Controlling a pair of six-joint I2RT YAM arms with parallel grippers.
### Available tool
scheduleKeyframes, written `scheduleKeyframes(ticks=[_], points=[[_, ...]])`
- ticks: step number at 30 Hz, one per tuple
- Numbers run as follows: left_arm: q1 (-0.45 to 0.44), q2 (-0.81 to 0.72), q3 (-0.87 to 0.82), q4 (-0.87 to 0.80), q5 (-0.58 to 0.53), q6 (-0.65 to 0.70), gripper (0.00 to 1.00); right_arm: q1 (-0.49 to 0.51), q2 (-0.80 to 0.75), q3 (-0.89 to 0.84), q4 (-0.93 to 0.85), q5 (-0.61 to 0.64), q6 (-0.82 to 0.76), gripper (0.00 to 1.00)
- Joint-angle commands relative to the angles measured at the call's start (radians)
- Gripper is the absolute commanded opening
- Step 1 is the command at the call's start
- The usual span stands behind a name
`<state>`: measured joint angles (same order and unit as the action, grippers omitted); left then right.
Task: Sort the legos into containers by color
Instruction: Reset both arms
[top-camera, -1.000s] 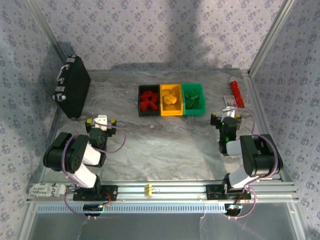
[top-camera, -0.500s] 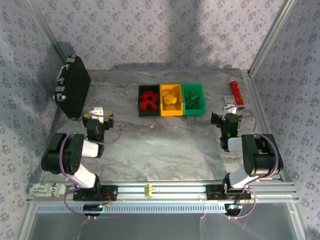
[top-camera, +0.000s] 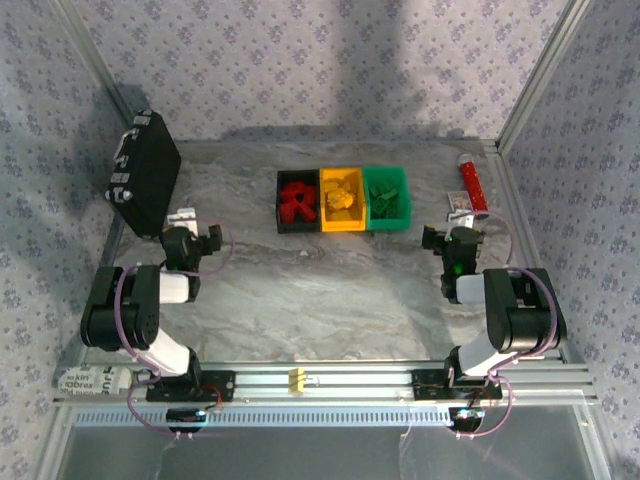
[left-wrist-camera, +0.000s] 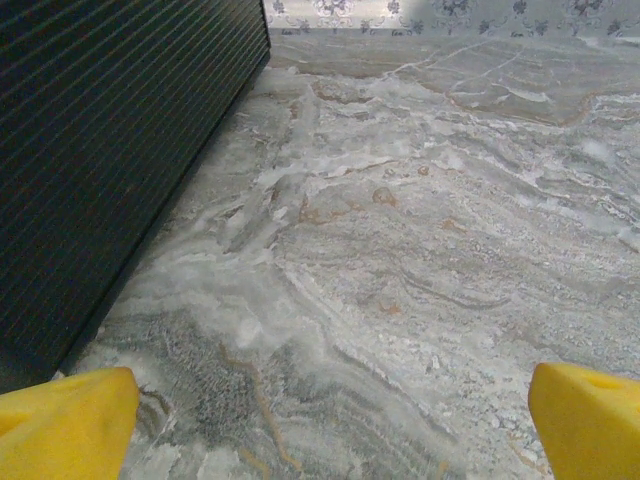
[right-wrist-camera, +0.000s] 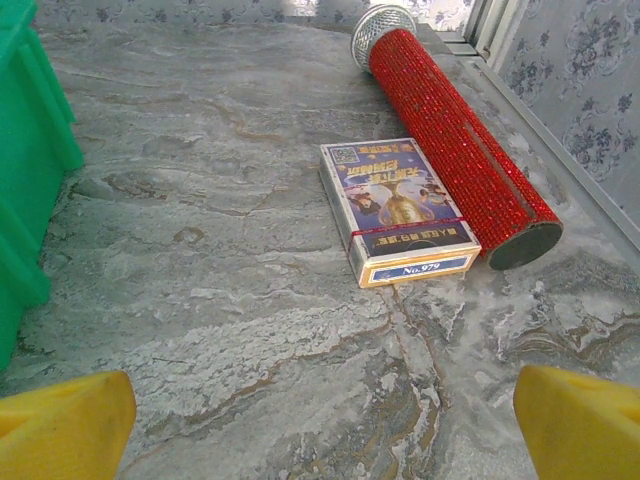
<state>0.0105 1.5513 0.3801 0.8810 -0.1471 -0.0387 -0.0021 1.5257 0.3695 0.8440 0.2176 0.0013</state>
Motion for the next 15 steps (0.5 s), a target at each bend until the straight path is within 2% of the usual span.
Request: scheduleKeyframes(ticks=[1, 4, 7, 15], points=[[0.001, -0.021, -0.035, 0.058, 0.046, -0.005, 1.0, -0.004, -0.015, -0.01, 0.02, 0.055, 0.036, 0.99], [0.0, -0.02, 0.002, -0.018, 0.208, 0.062, 1.0, 0.006, -0.006, 0.004, 0.006, 0.026, 0.007, 0.99], [0.002, -0.017, 0.004, -0.009, 0.213, 0.062, 1.0, -0.024, -0.004, 0.027, -0.05, -0.178, -0.032, 0.99], [0.016, -0.011, 0.026, -0.045, 0.164, 0.021, 1.0, -0.039, -0.005, 0.029, -0.051, -0.218, -0.026, 0.99]])
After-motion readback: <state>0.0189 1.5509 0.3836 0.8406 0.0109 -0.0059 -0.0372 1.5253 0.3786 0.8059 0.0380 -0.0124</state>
